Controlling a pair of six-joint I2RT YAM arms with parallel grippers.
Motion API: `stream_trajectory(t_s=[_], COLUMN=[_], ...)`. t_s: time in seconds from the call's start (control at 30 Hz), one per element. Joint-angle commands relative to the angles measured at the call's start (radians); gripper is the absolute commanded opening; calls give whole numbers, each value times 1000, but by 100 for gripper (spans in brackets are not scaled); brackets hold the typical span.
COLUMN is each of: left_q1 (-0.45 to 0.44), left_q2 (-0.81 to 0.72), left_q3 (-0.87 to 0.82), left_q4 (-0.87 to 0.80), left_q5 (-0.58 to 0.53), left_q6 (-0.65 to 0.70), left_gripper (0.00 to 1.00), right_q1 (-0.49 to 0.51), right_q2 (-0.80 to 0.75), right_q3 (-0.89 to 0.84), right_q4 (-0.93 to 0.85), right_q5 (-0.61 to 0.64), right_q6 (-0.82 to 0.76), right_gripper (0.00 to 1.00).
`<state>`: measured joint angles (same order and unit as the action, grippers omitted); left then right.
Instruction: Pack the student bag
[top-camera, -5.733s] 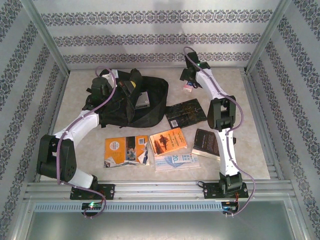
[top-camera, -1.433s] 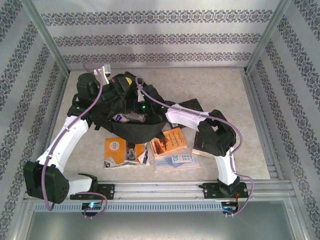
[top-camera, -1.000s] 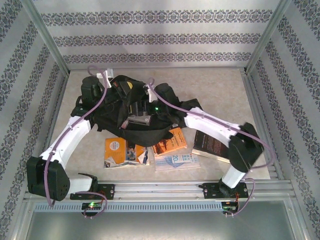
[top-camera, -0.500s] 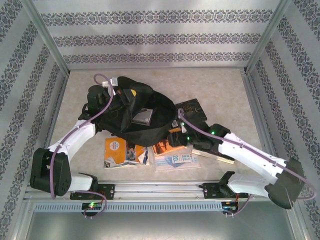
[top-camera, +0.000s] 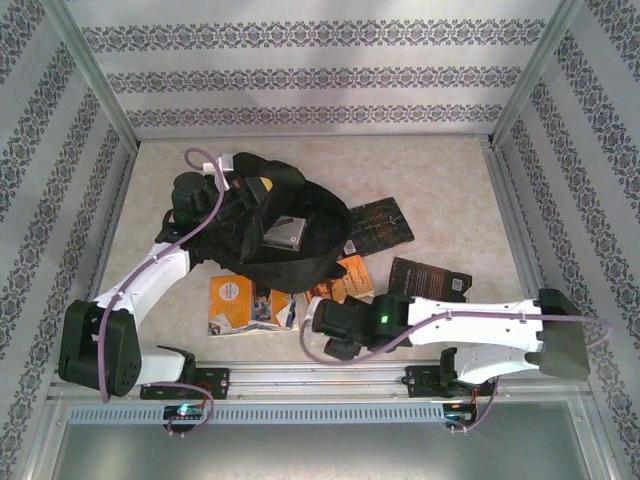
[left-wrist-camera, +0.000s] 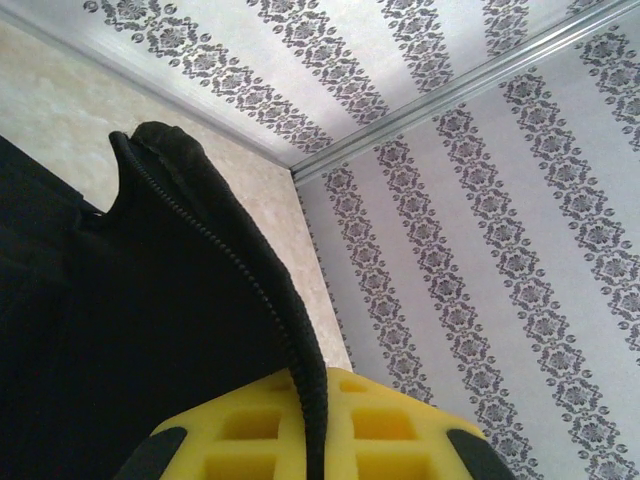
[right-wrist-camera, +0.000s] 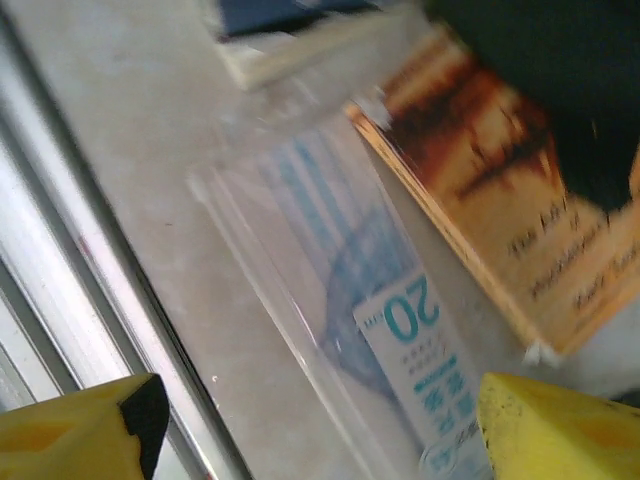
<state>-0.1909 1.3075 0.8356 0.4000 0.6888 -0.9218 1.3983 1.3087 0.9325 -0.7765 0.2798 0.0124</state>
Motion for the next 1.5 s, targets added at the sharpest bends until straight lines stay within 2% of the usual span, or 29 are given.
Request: stream_trajectory(t_s=[0.0,0.1,0.23,0.53,0.7,0.8,0.93,1.1,1.3,1.37,1.47], left_q1=[-10,-7,-7,-2,-1,-1,0,3,3,5,5], left_q2=[-29,-34,-42,-46,-48,-43,-41,-40,-34,-32,-30], left_q3=[-9,-10,-15,-22,-25,-26,-27,-30,-31,-30,-31], left_q4=[72,85,90,127,131,137,139,143,146,146,149], left_q5=[16,23,20,26,25,25,25,23,23,25,26], left_q6=[1,-8,-11,-38,-40,-43,-43,-41,-42,-43,-43], left_gripper=[0,0,0,0,0,0,0,0,0,0,0], right_q1=[34,31,25,32,32,19,-7,-29,-46,-44,-44], right_q2=[58,65,59,189,256,261,222,195,237,256,266], right_q3=[-42,-112,-183,-227,-237,-242,-256,-273,-268,-258,-246], right_q4=[60,146,255,362,440,465,479,484,496,495,496], right_q5=[67,47,22,94,178,225,238,254,274,280,287], right_q6=[-405,-495,-516,-499,-482,-476,-463,-457,-442,-433,-413], right_gripper=[82,83,82,76,66,57,50,48,47,41,22])
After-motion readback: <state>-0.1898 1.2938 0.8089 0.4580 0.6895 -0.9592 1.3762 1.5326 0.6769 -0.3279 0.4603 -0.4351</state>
